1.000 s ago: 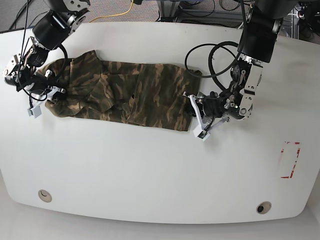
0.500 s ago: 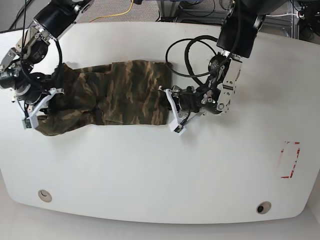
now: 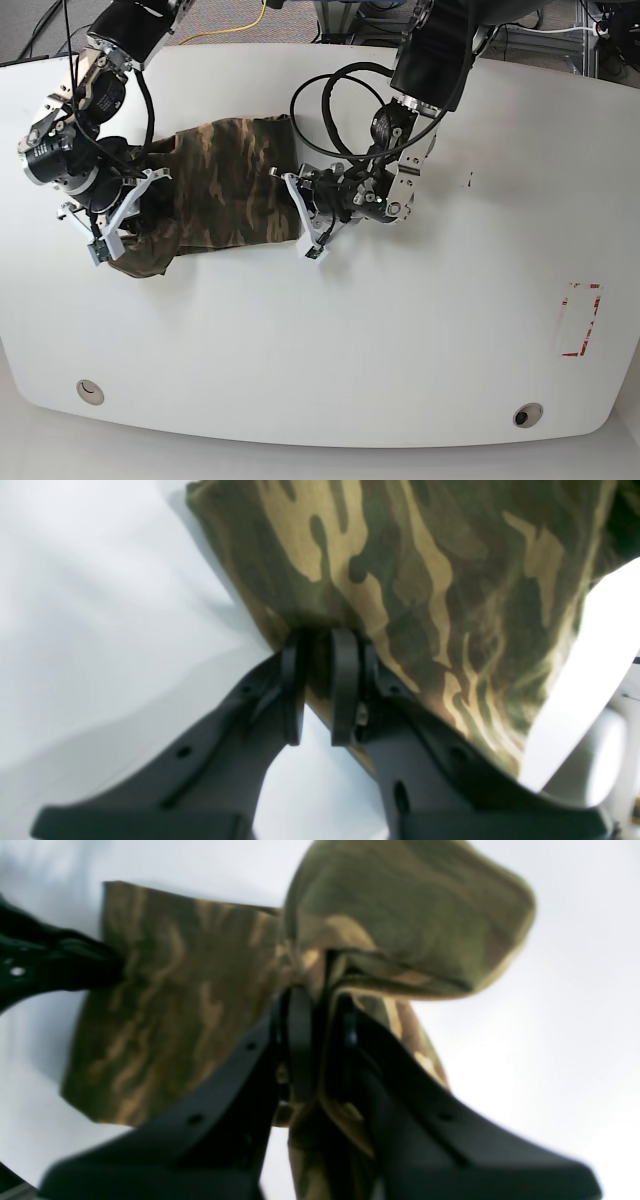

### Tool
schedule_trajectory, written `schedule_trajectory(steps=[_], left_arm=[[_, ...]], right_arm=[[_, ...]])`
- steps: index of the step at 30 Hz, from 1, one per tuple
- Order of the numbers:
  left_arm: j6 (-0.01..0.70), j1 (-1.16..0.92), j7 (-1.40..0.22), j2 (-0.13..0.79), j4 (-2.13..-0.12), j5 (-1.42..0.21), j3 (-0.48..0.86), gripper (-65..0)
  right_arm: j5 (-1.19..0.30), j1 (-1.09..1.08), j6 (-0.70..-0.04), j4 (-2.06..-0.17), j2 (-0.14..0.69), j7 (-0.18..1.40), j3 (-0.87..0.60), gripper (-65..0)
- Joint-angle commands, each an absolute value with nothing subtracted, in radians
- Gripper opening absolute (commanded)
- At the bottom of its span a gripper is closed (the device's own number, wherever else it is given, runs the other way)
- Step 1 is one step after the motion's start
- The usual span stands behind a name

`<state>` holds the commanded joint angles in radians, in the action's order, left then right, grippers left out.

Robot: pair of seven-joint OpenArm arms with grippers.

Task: Layout the t-shirt on the table in an organized manner, then fold the t-shirt properly
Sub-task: 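Fold the strip in half, left gripper carrying its end toward the right gripper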

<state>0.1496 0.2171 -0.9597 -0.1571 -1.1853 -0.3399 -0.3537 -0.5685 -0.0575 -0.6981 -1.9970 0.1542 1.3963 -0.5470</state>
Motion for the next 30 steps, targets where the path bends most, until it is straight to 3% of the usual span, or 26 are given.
schedule_trajectory(steps=[30], left_arm=[[0.147,0.219,-0.935,-0.157,-1.129,-0.343,-0.354,-58.1]], right_arm=[[-0.561,-0.051,-0.698,-1.989,-0.008,1.396,-0.476,-63.6]])
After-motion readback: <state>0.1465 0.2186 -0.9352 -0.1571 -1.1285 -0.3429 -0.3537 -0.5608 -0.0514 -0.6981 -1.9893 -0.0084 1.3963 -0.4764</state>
